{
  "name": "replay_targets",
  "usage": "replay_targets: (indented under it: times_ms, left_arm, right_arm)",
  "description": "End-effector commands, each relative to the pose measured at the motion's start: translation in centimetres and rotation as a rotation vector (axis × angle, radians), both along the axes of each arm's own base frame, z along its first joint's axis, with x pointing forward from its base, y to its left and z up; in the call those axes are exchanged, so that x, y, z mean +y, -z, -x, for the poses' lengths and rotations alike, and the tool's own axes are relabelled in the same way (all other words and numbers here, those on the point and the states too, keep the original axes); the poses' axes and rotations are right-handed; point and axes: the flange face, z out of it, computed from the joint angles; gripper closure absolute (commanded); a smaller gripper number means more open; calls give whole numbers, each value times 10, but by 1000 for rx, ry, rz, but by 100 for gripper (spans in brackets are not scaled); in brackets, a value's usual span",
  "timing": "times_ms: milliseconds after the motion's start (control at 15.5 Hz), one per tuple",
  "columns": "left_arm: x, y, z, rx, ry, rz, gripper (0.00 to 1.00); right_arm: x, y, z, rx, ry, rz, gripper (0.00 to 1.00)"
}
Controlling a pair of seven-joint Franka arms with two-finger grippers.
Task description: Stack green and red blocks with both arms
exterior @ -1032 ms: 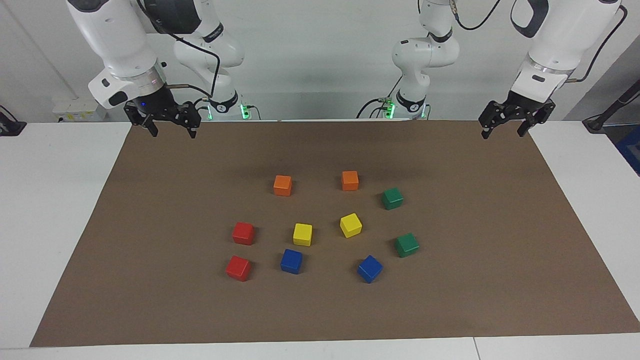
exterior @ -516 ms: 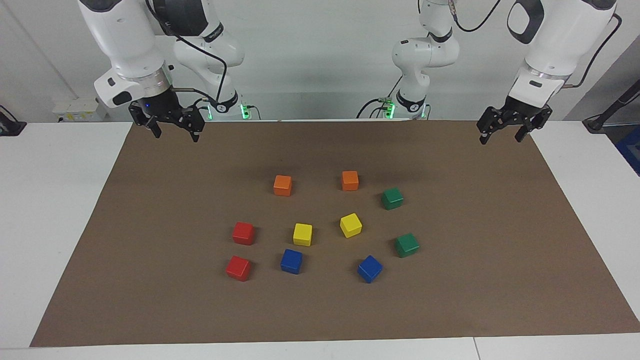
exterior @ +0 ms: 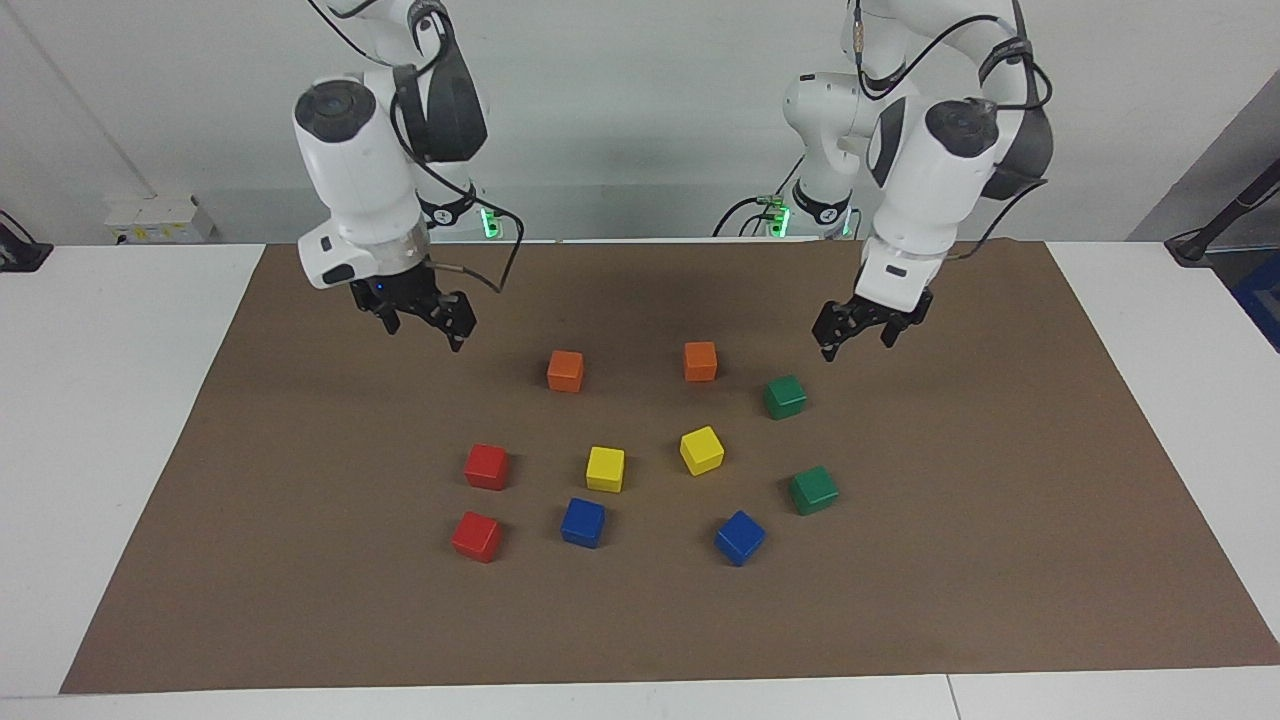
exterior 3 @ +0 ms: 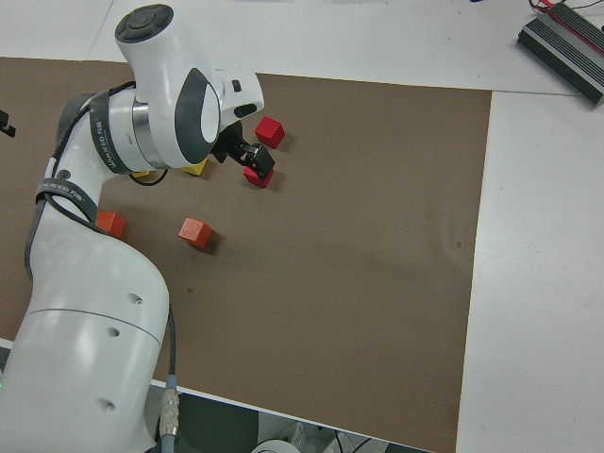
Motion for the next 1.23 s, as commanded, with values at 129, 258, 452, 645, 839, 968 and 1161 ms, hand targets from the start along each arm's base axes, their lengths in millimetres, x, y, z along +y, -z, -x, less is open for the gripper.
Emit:
replay_targets:
  times_ms: [129, 258, 452, 645, 839, 968, 1161]
  left_arm:
    - [0, 70, 9, -13, -64, 19, 0]
    - [-16, 89, 9, -14, -78, 25, 0]
    - [-26, 105, 21, 9, -60, 15, 0]
    - [-29, 124, 29, -4, -49, 22, 0]
    - [-34, 139, 32, 14, -39, 14, 0]
    - [-42, 153, 35, 32, -24, 6, 0]
    - [-39, 150, 34, 67, -38, -10, 99]
  right_arm:
    - [6, 84, -32, -29, 75, -42, 0]
    - [7, 97, -36, -33, 74, -47, 0]
    - [11, 117, -45, -45, 72, -56, 0]
    - [12, 134, -54, -56, 72, -63, 0]
    - [30, 151, -52, -52, 44, -64, 0]
    - [30, 153, -53, -60, 32, -58, 0]
    - [29, 160, -55, -78, 19, -62, 0]
